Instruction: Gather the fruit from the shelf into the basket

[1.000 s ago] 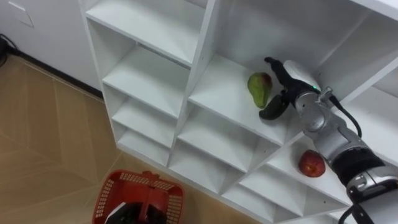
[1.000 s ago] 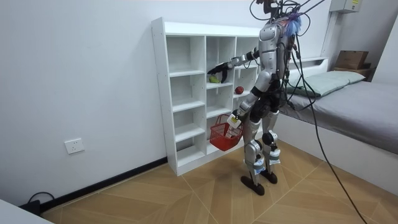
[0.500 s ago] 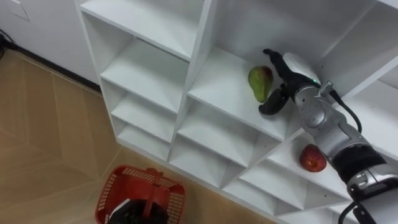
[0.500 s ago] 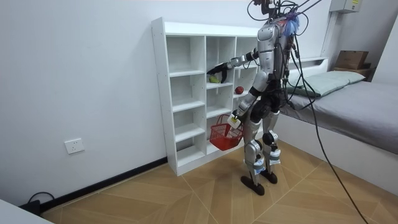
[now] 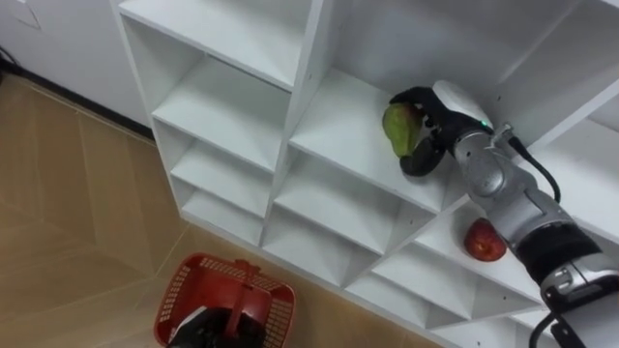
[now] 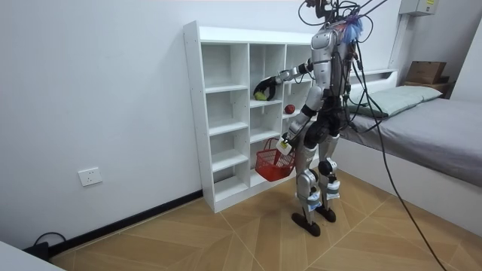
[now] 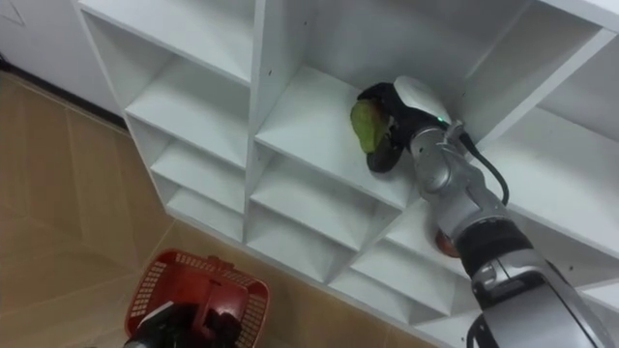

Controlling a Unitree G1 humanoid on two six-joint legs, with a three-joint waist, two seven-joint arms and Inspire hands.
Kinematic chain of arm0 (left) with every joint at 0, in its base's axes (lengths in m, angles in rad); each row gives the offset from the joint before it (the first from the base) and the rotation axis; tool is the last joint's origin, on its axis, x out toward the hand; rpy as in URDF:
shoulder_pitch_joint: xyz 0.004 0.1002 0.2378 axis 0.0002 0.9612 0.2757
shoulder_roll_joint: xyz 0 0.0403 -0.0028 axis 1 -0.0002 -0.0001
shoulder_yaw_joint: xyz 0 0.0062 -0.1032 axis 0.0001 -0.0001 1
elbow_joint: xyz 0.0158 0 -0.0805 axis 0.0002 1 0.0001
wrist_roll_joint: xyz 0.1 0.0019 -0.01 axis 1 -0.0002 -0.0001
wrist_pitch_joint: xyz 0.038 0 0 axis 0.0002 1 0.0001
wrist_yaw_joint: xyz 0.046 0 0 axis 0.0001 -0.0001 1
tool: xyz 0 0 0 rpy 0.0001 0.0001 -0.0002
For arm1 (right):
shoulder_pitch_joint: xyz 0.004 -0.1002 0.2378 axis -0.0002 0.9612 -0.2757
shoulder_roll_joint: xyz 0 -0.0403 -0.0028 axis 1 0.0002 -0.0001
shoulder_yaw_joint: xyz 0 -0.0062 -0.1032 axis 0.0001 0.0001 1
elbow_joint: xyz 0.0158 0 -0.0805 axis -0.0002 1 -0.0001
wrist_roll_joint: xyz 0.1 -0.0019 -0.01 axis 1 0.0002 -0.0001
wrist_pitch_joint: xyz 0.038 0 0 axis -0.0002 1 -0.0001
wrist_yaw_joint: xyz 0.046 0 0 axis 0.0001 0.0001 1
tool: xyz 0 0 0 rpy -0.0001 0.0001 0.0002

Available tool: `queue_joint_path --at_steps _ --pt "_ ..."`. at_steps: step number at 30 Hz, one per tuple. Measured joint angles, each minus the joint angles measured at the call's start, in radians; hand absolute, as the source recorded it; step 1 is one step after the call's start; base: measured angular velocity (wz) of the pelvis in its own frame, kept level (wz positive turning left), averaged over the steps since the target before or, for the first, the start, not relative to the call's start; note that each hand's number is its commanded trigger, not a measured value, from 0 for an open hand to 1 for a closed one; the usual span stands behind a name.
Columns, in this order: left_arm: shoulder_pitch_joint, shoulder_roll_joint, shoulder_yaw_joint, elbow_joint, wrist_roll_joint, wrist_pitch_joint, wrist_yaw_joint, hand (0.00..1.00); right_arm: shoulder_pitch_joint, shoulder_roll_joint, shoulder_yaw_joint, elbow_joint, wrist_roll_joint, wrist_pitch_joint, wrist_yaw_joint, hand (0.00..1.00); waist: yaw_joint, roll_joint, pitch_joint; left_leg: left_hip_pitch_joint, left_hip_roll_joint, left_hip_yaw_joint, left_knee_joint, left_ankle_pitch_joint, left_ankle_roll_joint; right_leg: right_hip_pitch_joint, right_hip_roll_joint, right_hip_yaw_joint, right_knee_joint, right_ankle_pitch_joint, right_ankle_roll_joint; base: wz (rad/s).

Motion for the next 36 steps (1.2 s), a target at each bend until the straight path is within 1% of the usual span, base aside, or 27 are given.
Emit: queue_joint_path --at_steps 11,15,16,17,18,20,24,30,32,33,35,36 --pt "-0.005 0.001 0.0 0.0 0.0 0.001 0.0 1.0 -0.006 -0.004 0.002 -0.017 -0.001 0.005 0.001 1.0 -0.001 0.0 -0.0001 -0.016 0.003 0.001 0.0 0.002 -0.003 -0.016 0.003 0.0 -0.002 0.005 -0.004 0.0" --pt "-0.01 0.0 0.0 0.0 0.0 0.01 0.0 1.0 -0.008 -0.004 0.004 -0.017 0.001 0.006 0.001 1.0 0.002 0.002 0.0009 -0.018 0.008 0.002 0.0 0.004 -0.006 -0.016 0.005 -0.002 -0.005 0.008 -0.007 0.0" --pt "-0.013 0.0 0.0 0.0 0.0 0.014 0.0 1.0 -0.009 -0.004 0.004 -0.017 0.002 0.006 0.001 1.0 0.003 0.005 0.0029 -0.018 0.009 0.002 0.0 0.005 -0.007 -0.017 0.005 -0.005 -0.005 0.009 -0.008 0.0" --pt "-0.014 0.0 0.0 0.0 0.0 0.015 0.0 1.0 -0.009 -0.004 0.004 -0.017 0.002 0.006 0.001 1.0 0.003 0.006 0.0026 -0.018 0.01 0.002 -0.001 0.005 -0.008 -0.018 0.004 -0.007 -0.005 0.009 -0.009 0.0" --pt "-0.015 0.0 0.0 0.0 0.0 0.015 0.0 1.0 -0.013 -0.004 0.007 -0.016 0.004 0.005 0.0 1.0 0.003 0.005 0.001 -0.018 0.01 0.002 -0.001 0.006 -0.009 -0.018 0.004 -0.007 -0.006 0.01 -0.01 0.0" --pt "-0.015 -0.002 -0.001 0.0 0.001 0.015 0.0 1.0 -0.017 -0.004 0.01 -0.015 0.009 0.005 -0.004 1.0 0.004 0.008 0.0012 -0.018 0.01 0.003 -0.003 0.007 -0.01 -0.019 0.006 0.0 -0.006 0.011 -0.011 -0.02" --pt "-0.022 -0.013 0.004 0.015 0.001 0.015 0.0 1.0 -0.014 -0.004 0.001 -0.037 0.01 0.006 -0.004 1.0 0.002 0.014 -0.0017 -0.022 0.011 0.005 -0.004 0.008 -0.01 -0.024 0.012 0.011 -0.007 0.013 -0.011 -0.02" --pt "-0.032 -0.019 0.004 0.029 0.002 0.015 0.001 1.0 0.018 -0.003 -0.003 -0.123 0.011 0.003 0.002 1.0 -0.005 0.02 -0.0045 -0.022 0.016 0.026 -0.017 0.012 -0.009 -0.036 0.007 0.02 -0.008 0.014 -0.012 -0.07" --pt "-0.037 -0.024 0.004 0.039 0.003 0.015 0.004 1.0 0.049 -0.003 -0.008 -0.171 0.023 0.003 0.01 1.0 -0.008 0.024 -0.0069 -0.016 0.017 0.026 -0.018 0.013 -0.009 -0.035 0.006 0.02 -0.009 0.014 -0.012 0.0" --pt "-0.036 -0.025 0.002 0.038 0.003 0.015 0.011 1.0 0.071 -0.004 -0.009 -0.215 0.036 0.004 0.018 1.0 -0.021 0.028 -0.0088 -0.015 0.017 0.026 -0.02 0.013 -0.009 -0.034 0.006 0.021 -0.009 0.014 -0.012 0.0" --pt "-0.036 -0.028 0.002 0.035 0.003 0.015 0.02 1.0 0.103 -0.004 -0.007 -0.281 0.054 0.003 0.041 1.0 -0.035 0.034 -0.0121 -0.015 0.017 0.027 -0.019 0.013 -0.009 -0.034 0.006 0.024 -0.009 0.014 -0.012 0.0" --pt "-0.036 -0.034 0.003 0.03 0.003 0.015 0.026 1.0 0.123 -0.003 -0.004 -0.317 0.072 0.002 0.049 1.0 -0.052 0.038 -0.0142 -0.011 0.017 0.028 -0.021 0.013 -0.008 -0.03 0.006 0.03 -0.009 0.014 -0.012 -0.03"
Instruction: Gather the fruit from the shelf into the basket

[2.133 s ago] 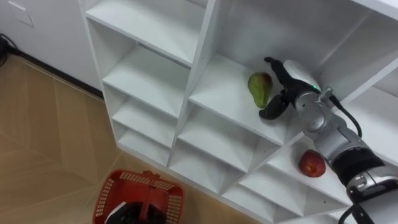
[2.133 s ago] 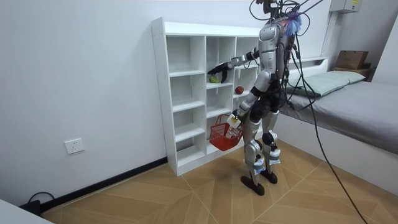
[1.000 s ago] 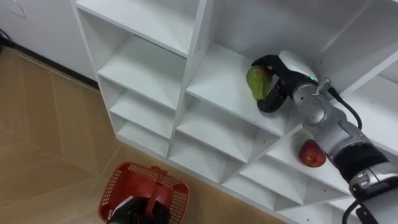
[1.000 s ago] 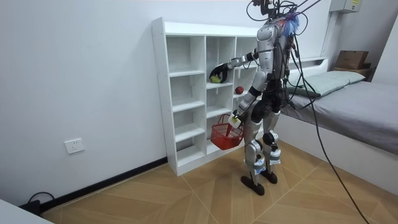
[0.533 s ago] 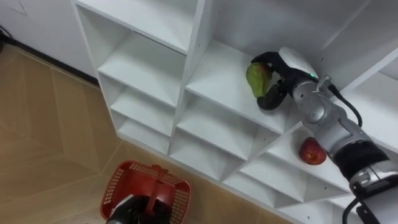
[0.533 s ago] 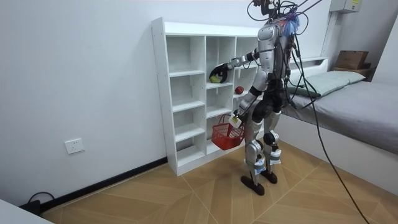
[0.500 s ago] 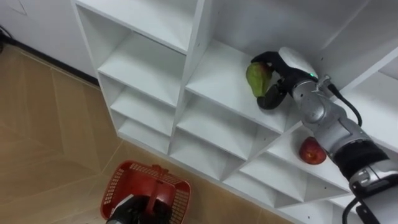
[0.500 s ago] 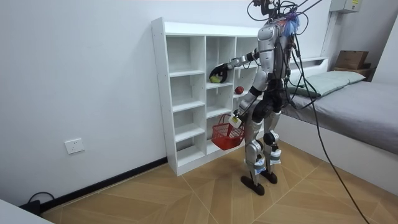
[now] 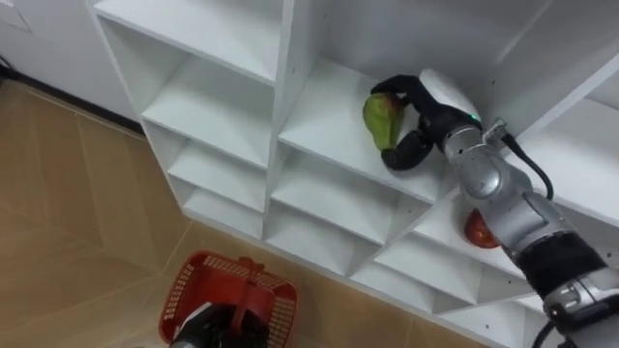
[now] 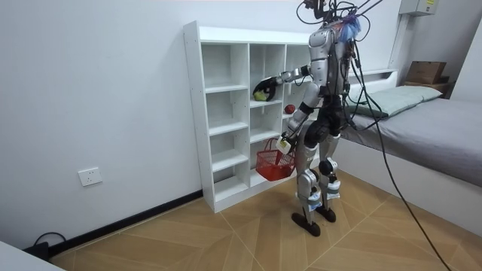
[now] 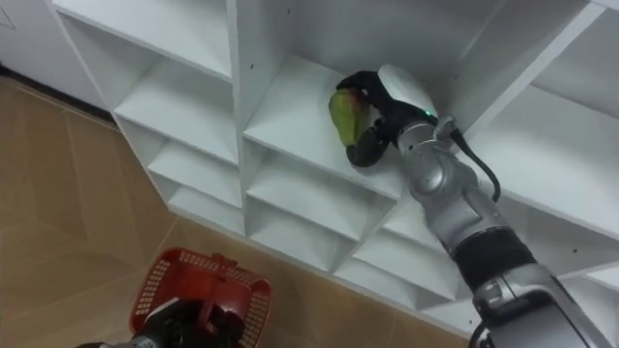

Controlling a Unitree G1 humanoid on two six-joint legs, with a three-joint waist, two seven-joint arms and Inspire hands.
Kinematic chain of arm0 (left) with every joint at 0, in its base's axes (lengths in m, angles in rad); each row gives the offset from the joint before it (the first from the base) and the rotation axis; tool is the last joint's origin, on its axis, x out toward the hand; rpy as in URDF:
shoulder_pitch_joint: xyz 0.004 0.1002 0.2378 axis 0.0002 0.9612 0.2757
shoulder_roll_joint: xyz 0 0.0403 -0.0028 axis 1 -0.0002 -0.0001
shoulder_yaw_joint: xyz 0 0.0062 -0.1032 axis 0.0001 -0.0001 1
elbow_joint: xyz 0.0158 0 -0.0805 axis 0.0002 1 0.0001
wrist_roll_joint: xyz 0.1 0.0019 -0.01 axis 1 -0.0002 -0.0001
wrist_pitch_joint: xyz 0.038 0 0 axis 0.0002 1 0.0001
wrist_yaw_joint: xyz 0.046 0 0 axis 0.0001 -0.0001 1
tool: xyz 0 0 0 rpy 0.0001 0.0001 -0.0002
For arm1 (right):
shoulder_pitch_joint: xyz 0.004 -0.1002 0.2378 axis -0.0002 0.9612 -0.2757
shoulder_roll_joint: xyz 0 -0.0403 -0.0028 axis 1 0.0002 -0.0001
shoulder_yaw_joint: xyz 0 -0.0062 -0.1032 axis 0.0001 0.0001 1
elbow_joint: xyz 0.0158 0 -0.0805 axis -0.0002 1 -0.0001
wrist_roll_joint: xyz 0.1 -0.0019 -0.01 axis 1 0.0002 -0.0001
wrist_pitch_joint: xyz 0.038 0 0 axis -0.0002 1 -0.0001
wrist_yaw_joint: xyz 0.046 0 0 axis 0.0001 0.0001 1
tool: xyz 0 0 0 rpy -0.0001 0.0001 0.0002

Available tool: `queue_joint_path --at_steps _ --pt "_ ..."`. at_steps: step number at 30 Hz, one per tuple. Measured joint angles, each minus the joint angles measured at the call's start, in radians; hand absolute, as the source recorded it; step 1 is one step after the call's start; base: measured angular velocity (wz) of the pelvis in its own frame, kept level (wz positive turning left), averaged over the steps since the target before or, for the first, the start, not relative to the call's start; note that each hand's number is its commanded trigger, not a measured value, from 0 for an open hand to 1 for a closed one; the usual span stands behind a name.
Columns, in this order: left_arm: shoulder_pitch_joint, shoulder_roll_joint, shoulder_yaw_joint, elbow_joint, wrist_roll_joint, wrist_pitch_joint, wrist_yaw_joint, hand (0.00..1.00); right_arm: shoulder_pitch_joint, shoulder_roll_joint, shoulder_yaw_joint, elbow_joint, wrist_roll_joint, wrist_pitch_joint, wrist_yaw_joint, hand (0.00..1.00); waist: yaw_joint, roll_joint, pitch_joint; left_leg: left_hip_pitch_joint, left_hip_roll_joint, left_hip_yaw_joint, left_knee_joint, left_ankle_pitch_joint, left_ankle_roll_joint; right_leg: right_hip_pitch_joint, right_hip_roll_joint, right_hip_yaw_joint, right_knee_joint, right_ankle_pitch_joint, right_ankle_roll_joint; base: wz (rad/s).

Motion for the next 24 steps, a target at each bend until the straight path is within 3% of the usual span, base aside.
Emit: queue_joint_path --at_steps 4,5,9,14,21,24 --pt "-0.002 -0.023 0.024 -0.013 0.0 -0.003 0.017 1.0 0.081 0.008 0.002 -0.146 0.013 0.001 0.066 1.0 -0.011 0.004 -0.0023 0.028 0.009 0.048 -0.022 0.0 0.001 0.008 0.004 0.039 -0.001 0.0 0.001 -0.22" --pt "-0.004 -0.027 0.025 -0.013 0.0 -0.004 0.017 1.0 0.106 0.01 -0.003 -0.192 0.013 -0.001 0.087 1.0 -0.034 0.007 -0.0043 0.031 0.009 0.048 -0.022 -0.001 0.001 0.014 0.004 0.038 -0.007 0.0 0.002 -0.12" --pt "-0.001 -0.044 0.048 -0.012 0.0 -0.005 0.018 1.0 0.198 0.029 -0.027 -0.305 0.012 -0.009 0.127 1.0 -0.063 0.015 -0.007 0.067 0.011 0.053 -0.034 -0.001 0.002 0.044 0.007 0.048 -0.016 0.002 0.003 -0.06" --pt "0.005 -0.078 0.05 -0.009 -0.002 -0.006 0.035 1.0 0.334 0.032 -0.054 -0.464 0.023 -0.008 0.179 1.0 -0.076 0.043 -0.0185 0.111 0.018 0.108 -0.062 -0.002 0.004 0.055 0.01 0.095 -0.012 0.004 0.005 -0.3" --pt "0.01 -0.084 0.049 -0.001 -0.003 -0.016 0.039 1.0 0.425 0.071 -0.088 -0.523 0.059 -0.007 0.24 1.0 -0.097 0.058 -0.0193 0.166 0.027 0.151 -0.087 -0.003 0.004 0.084 0.018 0.125 -0.012 0.006 0.003 -0.19" --pt "0.026 -0.089 0.048 -0.007 -0.003 -0.017 0.04 1.0 0.457 0.085 -0.126 -0.526 0.048 -0.008 0.247 1.0 -0.119 0.075 -0.0207 0.173 0.028 0.159 -0.087 -0.004 0.005 0.086 0.019 0.139 -0.014 0.008 0.004 -0.09"
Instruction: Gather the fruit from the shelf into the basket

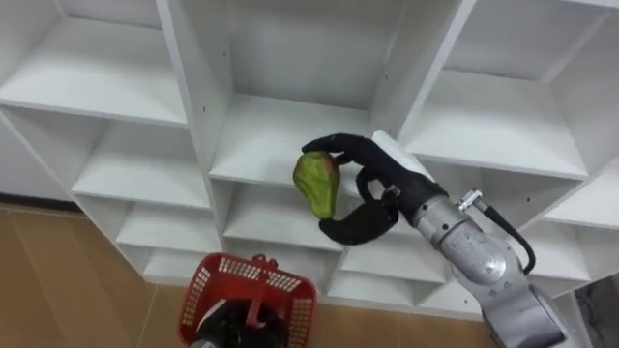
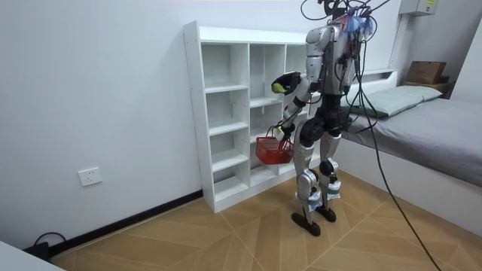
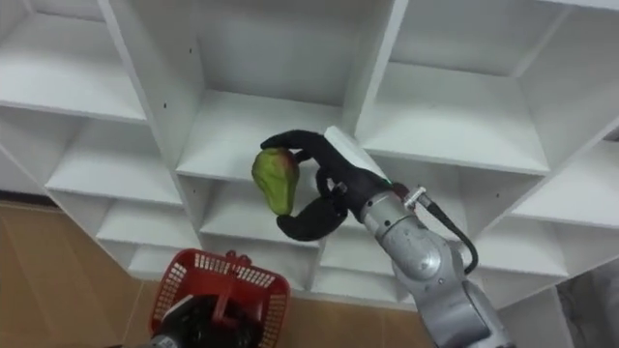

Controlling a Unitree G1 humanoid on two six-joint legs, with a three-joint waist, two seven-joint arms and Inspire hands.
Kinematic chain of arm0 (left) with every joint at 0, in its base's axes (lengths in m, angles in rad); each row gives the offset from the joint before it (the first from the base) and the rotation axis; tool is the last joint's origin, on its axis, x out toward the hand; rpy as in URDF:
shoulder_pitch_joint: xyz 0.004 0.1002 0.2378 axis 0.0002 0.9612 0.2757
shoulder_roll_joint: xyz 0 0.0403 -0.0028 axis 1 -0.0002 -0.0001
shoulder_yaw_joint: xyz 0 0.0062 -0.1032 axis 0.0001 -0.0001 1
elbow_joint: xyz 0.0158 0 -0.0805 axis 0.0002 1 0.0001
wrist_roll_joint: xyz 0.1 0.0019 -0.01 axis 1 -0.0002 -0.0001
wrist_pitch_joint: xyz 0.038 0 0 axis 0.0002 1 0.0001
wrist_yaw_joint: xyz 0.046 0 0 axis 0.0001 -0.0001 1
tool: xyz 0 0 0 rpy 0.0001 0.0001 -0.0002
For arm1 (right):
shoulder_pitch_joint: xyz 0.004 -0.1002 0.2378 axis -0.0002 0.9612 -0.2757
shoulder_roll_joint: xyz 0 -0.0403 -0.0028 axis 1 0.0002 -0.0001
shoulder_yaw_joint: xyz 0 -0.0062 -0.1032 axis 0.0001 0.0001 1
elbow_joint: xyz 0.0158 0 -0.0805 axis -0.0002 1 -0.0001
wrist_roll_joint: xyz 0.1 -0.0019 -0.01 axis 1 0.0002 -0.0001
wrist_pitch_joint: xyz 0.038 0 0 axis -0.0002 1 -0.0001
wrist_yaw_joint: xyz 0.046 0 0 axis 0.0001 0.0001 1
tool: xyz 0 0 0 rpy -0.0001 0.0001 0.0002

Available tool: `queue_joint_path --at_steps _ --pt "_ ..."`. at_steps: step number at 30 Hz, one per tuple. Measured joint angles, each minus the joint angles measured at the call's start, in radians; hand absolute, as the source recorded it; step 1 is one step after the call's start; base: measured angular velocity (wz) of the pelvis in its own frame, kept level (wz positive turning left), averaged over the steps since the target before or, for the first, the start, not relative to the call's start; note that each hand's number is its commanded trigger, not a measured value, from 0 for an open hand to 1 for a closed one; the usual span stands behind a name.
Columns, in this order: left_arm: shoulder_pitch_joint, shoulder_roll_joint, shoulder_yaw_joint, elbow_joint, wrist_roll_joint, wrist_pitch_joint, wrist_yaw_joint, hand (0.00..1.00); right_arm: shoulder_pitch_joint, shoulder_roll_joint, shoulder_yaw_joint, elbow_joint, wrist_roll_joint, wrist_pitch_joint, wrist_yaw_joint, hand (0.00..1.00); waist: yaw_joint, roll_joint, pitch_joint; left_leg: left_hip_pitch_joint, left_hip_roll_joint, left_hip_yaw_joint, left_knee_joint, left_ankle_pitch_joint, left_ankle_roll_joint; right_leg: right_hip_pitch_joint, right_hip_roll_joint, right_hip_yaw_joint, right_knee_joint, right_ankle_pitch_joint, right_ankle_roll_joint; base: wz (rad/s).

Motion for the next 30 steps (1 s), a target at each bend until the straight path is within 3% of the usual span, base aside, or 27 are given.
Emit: queue_joint_path --at_steps 7,22,30 --pt "0.019 -0.001 -0.01 -0.005 -0.01 -0.005 0.014 1.0 0.132 0.026 -0.013 0.009 -0.002 0.006 0.004 1.0 -0.031 0.021 -0.0009 0.032 0.002 0.022 -0.029 0.0 0.0 0.011 0.005 0.013 -0.001 0.0 0.001 -0.11" --pt "0.013 0.012 -0.03 -0.03 -0.041 -0.006 0.021 1.0 0.133 0.038 0.009 0.119 -0.029 0.02 -0.007 1.0 -0.051 0.027 0.0021 0.025 0.002 0.024 -0.027 -0.001 0.0 0.001 0.004 0.015 -0.002 -0.001 0.001 0.0" --pt "-0.006 0.011 -0.029 -0.066 -0.039 -0.006 0.02 1.0 0.125 0.091 0.012 0.234 -0.088 0.019 -0.038 1.0 -0.045 0.041 0.0035 0.005 0.002 0.027 -0.028 -0.001 0.0 -0.026 0.004 0.01 0.001 -0.001 0.001 0.0"
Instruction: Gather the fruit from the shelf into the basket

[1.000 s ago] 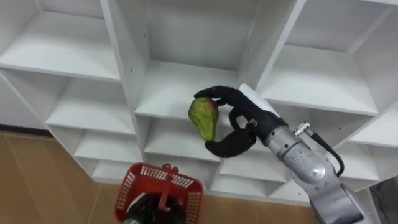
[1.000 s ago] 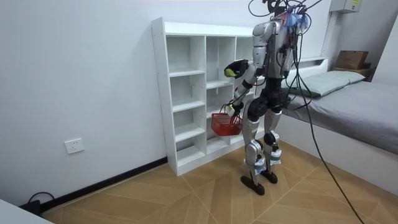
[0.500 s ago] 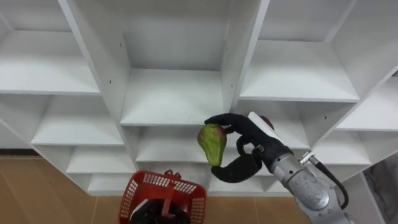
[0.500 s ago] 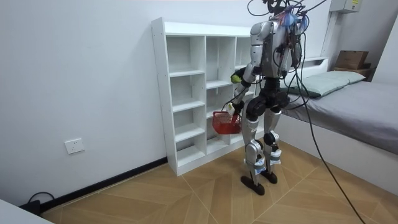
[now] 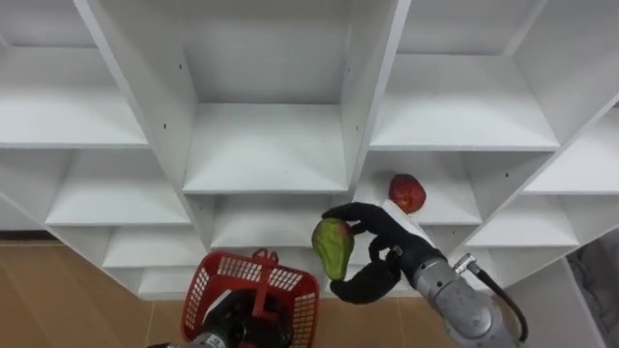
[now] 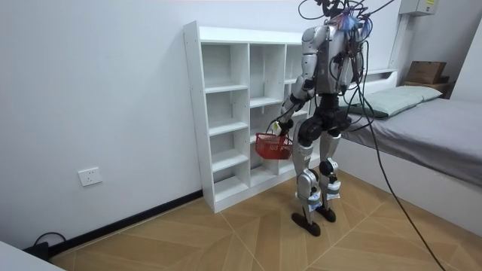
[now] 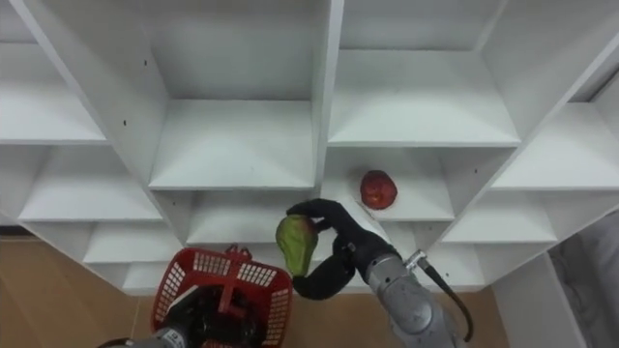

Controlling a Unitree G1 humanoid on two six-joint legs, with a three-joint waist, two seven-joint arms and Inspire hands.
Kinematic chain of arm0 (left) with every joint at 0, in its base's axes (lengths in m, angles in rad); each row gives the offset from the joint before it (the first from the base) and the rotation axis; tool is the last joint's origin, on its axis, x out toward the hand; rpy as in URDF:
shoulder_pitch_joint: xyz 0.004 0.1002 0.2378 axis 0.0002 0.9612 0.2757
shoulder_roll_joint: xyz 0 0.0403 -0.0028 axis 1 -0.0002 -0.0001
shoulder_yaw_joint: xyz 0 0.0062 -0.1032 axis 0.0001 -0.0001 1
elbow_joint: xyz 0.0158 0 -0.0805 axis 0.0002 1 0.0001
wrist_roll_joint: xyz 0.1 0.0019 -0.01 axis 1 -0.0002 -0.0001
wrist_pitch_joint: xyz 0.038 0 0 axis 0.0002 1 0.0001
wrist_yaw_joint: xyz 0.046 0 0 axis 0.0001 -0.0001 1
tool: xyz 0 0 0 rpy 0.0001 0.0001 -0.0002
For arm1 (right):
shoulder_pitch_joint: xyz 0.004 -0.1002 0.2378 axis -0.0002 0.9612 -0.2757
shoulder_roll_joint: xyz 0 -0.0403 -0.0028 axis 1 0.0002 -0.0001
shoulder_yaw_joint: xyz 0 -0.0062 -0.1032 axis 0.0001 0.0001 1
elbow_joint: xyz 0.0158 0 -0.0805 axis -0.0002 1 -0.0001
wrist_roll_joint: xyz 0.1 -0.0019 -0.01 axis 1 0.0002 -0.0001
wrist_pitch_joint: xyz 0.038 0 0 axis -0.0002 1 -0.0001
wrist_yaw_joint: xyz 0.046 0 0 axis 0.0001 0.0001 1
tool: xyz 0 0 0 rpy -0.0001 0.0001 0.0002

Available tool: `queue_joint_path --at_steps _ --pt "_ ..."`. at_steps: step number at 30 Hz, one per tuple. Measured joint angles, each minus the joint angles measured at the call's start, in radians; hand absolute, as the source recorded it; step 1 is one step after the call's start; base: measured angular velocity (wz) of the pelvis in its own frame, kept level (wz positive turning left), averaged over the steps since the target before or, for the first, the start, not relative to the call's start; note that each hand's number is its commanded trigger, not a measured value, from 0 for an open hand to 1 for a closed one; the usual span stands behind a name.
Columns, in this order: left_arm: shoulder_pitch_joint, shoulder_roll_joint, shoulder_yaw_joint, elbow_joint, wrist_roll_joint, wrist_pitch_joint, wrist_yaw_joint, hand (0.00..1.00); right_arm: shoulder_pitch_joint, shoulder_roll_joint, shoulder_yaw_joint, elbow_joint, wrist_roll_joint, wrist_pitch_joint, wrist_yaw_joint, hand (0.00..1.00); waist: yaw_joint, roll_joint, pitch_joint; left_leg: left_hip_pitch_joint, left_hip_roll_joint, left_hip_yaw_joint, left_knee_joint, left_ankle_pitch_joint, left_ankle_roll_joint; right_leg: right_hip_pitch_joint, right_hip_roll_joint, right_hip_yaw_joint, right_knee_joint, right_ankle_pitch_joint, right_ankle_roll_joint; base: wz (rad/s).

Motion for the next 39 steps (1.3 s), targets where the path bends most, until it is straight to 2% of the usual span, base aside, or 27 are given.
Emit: queue_joint_path --at_steps 4,9,14,21,25,33,39 --pt "-0.003 0.0 0.0 0.002 0.0 0.0 -0.003 1.0 -0.003 0.006 0.001 0.041 -0.026 -0.002 -0.009 1.0 0.002 0.008 0.0009 -0.015 0.0 0.002 0.001 0.0 0.0 -0.015 0.0 0.001 0.002 0.0 0.0 -0.01" --pt "-0.006 -0.003 0.0 0.002 0.0 0.0 -0.007 1.0 -0.035 0.009 0.001 0.132 -0.053 -0.003 -0.025 1.0 0.0 0.008 0.0012 -0.017 0.0 0.001 0.0 0.0 0.0 -0.016 0.0 0.0 0.002 0.0 0.0 0.0" --pt "-0.009 -0.003 -0.001 0.002 -0.001 0.0 -0.007 1.0 -0.053 0.012 0.005 0.155 -0.073 -0.005 -0.058 1.0 -0.002 0.01 0.0016 -0.021 0.0 0.0 0.0 0.0 0.0 -0.017 0.0 0.0 0.001 0.0 0.0 0.0" --pt "-0.025 0.022 -0.022 0.003 -0.001 -0.001 -0.007 1.0 -0.089 0.005 0.083 0.27 -0.073 -0.011 -0.114 1.0 0.0 0.011 0.0017 -0.037 0.0 -0.005 0.002 0.0 0.0 -0.027 -0.001 -0.01 -0.001 0.0 0.0 0.01" --pt "-0.035 0.023 -0.022 0.003 -0.001 -0.001 -0.007 1.0 -0.112 0.003 0.115 0.298 -0.072 -0.012 -0.118 1.0 0.0 0.015 0.0043 -0.045 0.0 -0.005 0.004 0.0 0.0 -0.034 -0.002 -0.011 -0.002 0.0 0.0 0.0" --pt "-0.063 0.019 -0.023 0.003 -0.001 -0.001 -0.008 1.0 -0.144 0.002 0.131 0.328 -0.073 -0.013 -0.121 1.0 0.003 0.022 0.0079 -0.046 0.0 -0.01 0.001 0.0 0.0 -0.034 -0.004 -0.029 -0.003 0.0 0.0 0.01" --pt "-0.08 0.003 -0.047 0.002 0.0 -0.001 -0.008 1.0 -0.156 0.003 0.159 0.333 -0.066 -0.013 -0.127 1.0 0.017 0.024 0.0067 -0.061 -0.001 -0.01 0.002 0.0 0.0 -0.048 -0.004 -0.031 -0.003 0.0 0.0 0.0"
